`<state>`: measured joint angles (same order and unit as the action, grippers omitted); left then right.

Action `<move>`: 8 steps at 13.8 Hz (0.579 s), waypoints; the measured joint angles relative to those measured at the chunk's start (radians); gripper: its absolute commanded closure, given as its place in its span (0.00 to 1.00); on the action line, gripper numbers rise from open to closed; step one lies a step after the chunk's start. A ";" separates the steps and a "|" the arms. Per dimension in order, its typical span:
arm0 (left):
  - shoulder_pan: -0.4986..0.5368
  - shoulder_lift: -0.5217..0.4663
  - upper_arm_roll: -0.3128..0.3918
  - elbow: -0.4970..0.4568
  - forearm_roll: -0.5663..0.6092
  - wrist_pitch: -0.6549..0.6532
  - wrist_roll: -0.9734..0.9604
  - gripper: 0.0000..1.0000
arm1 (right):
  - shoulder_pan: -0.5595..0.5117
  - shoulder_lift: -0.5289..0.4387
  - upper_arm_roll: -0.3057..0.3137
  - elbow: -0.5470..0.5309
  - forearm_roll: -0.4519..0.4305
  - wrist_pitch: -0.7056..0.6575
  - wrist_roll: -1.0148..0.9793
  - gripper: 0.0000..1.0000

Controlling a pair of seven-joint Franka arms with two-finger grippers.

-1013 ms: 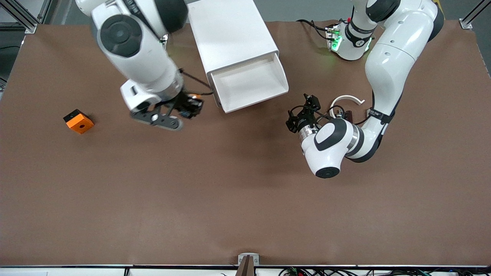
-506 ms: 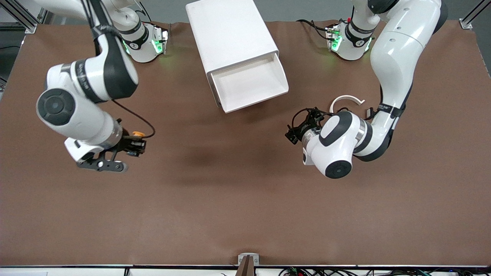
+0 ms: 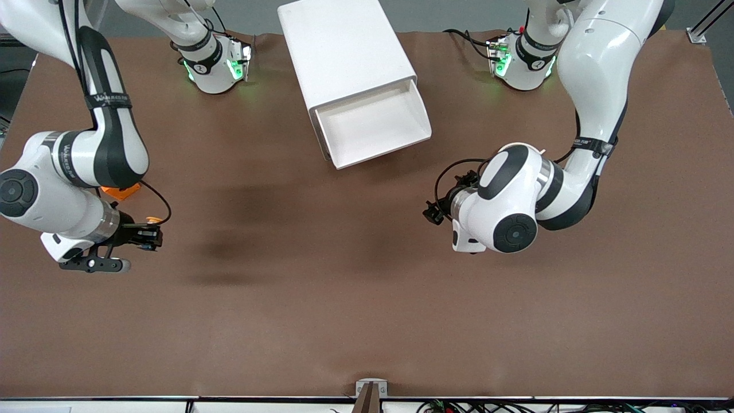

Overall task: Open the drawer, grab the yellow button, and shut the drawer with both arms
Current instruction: 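Push the drawer inward with the left gripper while the right gripper lowers the button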

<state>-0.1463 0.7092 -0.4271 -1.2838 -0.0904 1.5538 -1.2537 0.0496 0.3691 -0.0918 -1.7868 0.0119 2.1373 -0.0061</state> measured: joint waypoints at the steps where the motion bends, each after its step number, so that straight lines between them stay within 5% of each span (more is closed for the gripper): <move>1: -0.008 -0.002 -0.002 0.000 0.046 0.024 0.002 0.00 | -0.028 0.010 0.000 -0.036 0.000 0.062 -0.036 1.00; 8: -0.028 -0.028 -0.102 0.000 0.181 0.143 0.014 0.00 | -0.125 0.108 0.001 -0.167 0.000 0.342 -0.117 1.00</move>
<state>-0.1742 0.6812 -0.5290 -1.2834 0.0903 1.6970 -1.2392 -0.0752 0.4769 -0.0911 -1.9541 0.0119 2.4797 -0.1232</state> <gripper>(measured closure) 0.000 0.577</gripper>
